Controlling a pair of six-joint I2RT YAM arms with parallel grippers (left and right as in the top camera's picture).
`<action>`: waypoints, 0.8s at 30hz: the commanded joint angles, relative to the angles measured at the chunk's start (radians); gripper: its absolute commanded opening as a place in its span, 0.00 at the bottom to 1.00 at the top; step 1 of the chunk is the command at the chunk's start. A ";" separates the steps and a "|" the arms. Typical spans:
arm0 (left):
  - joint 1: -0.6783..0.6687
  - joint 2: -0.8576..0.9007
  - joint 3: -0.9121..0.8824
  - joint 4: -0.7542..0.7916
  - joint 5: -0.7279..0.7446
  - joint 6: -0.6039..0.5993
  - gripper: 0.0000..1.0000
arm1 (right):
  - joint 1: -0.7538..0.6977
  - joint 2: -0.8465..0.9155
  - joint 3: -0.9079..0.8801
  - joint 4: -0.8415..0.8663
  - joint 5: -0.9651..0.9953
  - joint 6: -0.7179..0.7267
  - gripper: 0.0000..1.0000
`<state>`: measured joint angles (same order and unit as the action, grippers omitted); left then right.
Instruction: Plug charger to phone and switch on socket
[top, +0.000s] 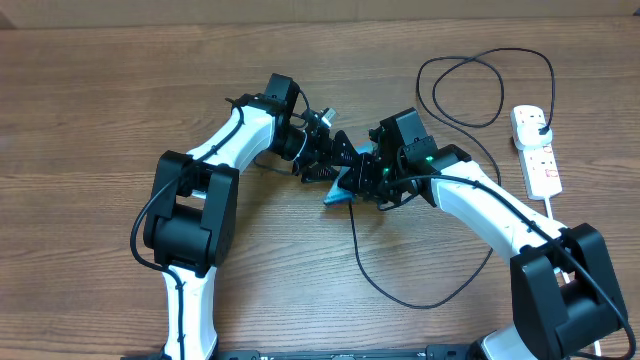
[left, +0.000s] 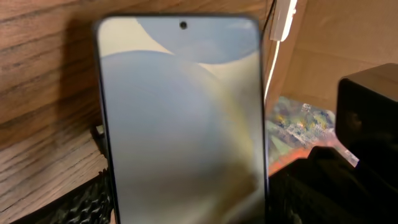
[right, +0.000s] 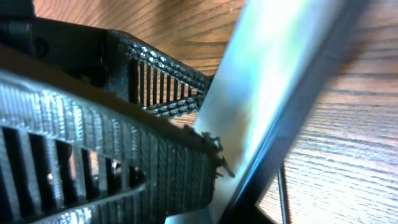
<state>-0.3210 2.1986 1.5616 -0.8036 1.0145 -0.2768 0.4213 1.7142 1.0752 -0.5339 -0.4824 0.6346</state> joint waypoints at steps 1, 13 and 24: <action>-0.010 0.007 -0.001 0.001 0.052 0.027 0.87 | 0.005 0.002 0.008 0.009 0.004 -0.002 0.17; 0.037 0.007 0.001 0.028 0.136 0.050 0.91 | -0.063 -0.006 0.025 0.056 -0.128 -0.042 0.04; 0.106 0.005 0.003 0.366 0.566 -0.061 0.63 | -0.159 -0.008 0.025 0.254 -0.472 -0.052 0.04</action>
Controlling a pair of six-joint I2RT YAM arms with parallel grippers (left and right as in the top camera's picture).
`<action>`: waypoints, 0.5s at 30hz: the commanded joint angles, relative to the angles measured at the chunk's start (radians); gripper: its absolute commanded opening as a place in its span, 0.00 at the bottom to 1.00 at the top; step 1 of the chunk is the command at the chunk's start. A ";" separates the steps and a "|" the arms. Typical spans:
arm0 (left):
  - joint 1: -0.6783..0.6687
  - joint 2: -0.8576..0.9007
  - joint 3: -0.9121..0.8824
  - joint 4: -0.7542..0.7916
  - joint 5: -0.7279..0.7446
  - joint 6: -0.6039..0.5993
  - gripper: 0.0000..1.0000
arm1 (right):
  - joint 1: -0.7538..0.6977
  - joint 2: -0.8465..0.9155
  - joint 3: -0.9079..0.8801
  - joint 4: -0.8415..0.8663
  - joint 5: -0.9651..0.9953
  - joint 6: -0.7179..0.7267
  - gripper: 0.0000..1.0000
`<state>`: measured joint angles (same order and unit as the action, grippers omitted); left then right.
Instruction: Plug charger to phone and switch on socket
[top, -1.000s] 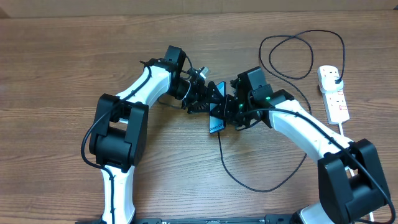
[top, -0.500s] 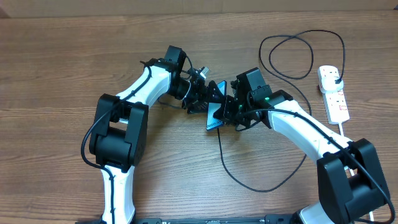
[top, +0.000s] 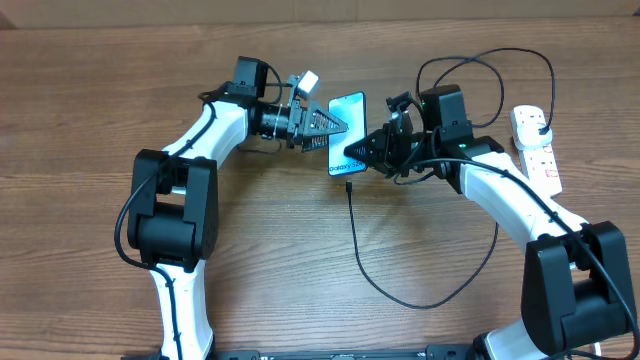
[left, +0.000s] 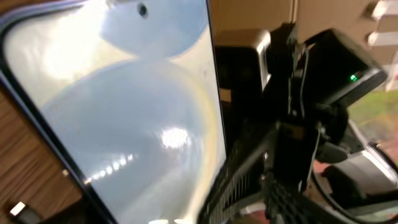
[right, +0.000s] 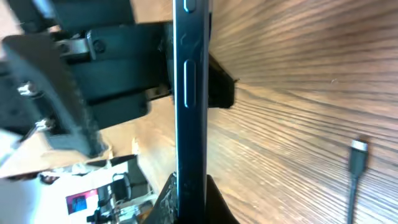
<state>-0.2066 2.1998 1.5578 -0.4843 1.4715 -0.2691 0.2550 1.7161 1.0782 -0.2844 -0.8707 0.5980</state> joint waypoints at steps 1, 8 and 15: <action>-0.011 0.004 0.009 0.069 0.109 -0.100 0.61 | 0.007 -0.010 0.022 0.007 -0.081 -0.015 0.04; -0.024 -0.003 0.011 0.325 0.109 -0.373 0.42 | 0.007 -0.010 0.022 0.037 -0.069 -0.014 0.04; -0.037 -0.005 0.011 0.663 0.109 -0.686 0.38 | 0.007 -0.010 0.022 0.070 -0.061 0.008 0.04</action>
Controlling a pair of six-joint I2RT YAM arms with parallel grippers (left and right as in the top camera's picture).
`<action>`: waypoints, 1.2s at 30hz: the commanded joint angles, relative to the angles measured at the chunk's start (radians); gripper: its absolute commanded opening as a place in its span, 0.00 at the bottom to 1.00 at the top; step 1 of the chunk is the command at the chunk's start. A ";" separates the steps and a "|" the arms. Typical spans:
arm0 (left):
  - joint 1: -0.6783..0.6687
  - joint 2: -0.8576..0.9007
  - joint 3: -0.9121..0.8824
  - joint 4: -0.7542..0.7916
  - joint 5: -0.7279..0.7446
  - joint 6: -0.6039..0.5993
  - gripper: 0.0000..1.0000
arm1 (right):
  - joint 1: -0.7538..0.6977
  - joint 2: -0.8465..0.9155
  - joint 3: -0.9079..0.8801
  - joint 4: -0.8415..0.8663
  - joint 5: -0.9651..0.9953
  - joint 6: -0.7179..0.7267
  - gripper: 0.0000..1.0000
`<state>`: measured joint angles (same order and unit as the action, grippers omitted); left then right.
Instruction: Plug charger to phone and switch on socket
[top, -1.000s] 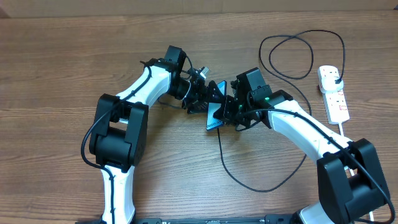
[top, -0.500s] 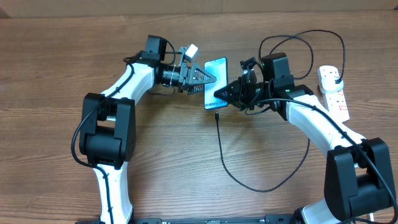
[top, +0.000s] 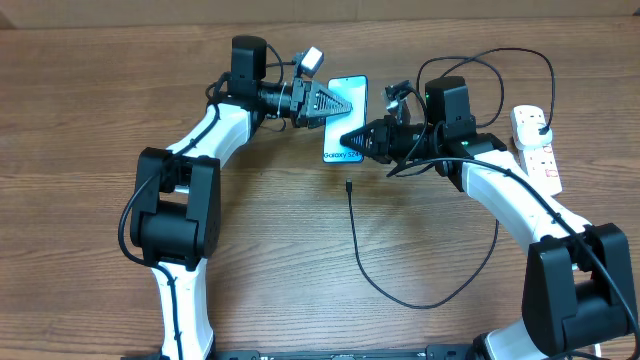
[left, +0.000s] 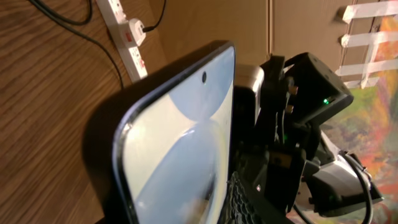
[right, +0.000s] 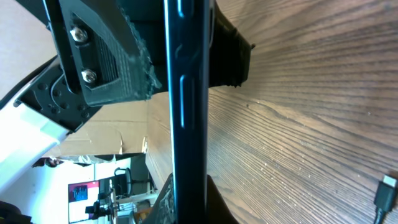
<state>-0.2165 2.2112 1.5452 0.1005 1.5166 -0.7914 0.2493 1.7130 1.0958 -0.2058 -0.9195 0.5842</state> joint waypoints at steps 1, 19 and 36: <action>-0.034 -0.016 0.024 0.113 0.064 -0.188 0.38 | 0.013 -0.007 0.004 -0.004 -0.013 0.022 0.04; -0.098 -0.016 0.024 0.152 0.065 -0.290 0.17 | 0.005 -0.007 0.004 0.128 0.044 0.049 0.04; -0.088 -0.016 0.024 0.319 0.042 -0.269 0.04 | -0.072 -0.007 0.004 0.190 0.010 0.031 0.63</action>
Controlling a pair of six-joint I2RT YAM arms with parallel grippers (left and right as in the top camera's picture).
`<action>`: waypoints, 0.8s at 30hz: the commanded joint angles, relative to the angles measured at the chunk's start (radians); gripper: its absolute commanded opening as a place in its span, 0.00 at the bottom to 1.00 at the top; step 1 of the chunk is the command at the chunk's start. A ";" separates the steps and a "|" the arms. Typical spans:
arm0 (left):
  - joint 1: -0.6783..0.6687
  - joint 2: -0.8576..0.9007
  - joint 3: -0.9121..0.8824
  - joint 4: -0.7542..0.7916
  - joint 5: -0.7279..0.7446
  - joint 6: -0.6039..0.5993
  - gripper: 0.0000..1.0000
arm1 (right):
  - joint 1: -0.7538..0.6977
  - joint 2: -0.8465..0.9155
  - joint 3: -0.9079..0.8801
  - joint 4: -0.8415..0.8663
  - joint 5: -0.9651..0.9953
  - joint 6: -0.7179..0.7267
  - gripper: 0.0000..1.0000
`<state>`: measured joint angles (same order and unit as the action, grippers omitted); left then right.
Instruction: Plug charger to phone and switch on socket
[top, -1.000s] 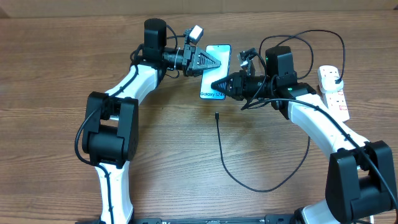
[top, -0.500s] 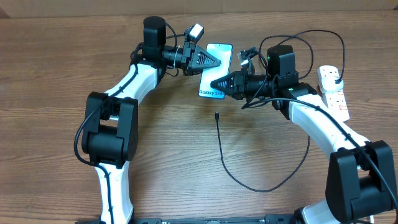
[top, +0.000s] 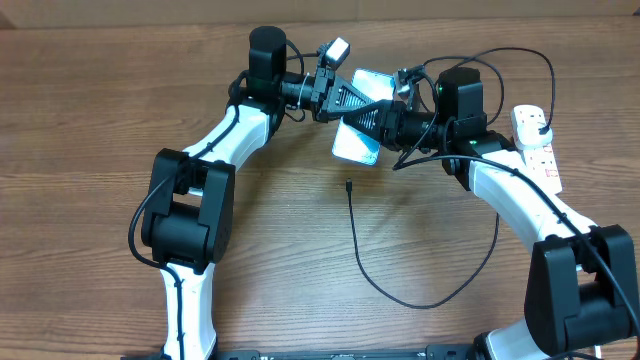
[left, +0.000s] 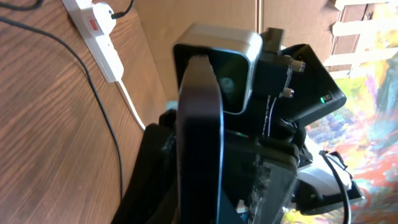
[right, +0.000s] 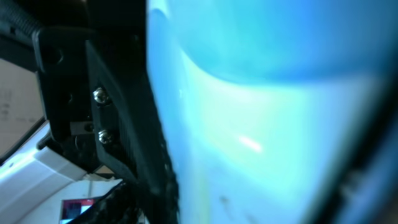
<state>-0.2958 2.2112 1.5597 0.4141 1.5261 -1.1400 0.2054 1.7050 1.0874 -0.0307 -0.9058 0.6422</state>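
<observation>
A light-blue-screened phone (top: 357, 146) hangs tilted above the table at the back centre, between both grippers. My left gripper (top: 374, 102) is shut on it; in the left wrist view the phone (left: 199, 124) stands edge-on in the jaws. My right gripper (top: 358, 120) reaches to the phone from the right; its wrist view is filled by the phone's screen (right: 261, 106), and its fingers cannot be made out. The black charger cable's free plug (top: 347, 185) lies on the table below the phone. The white socket strip (top: 535, 150) lies at the right with the charger plugged in.
The black cable (top: 400, 300) loops across the wooden table from its free plug toward the front, then back to the strip. The strip (left: 93, 25) also shows in the left wrist view. A cardboard wall runs along the table's far edge.
Both grippers and the phone have moved a little right and back. The phone has turned: it is now edge-on to the left wrist camera and face-on to the right wrist camera.
At first both grippers met on the phone low at the table's centre, near the cable. Then the phone was held up further back, edge-on in the right gripper, the cable plug left lying free. Now it is at the back centre, edge-on in the left gripper.
</observation>
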 joint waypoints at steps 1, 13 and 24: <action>-0.002 -0.016 0.010 0.006 0.024 0.117 0.04 | -0.057 0.001 0.013 0.015 -0.053 -0.046 0.72; 0.085 -0.016 0.008 -0.293 -0.285 0.387 0.04 | -0.201 0.001 0.049 -0.446 0.058 -0.309 0.81; 0.088 -0.044 0.085 -0.834 -0.771 0.571 0.04 | 0.006 0.003 0.294 -1.051 0.650 -0.487 1.00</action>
<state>-0.2031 2.2108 1.5692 -0.3256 0.9180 -0.6716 0.1707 1.7157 1.3754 -1.0714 -0.3725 0.1875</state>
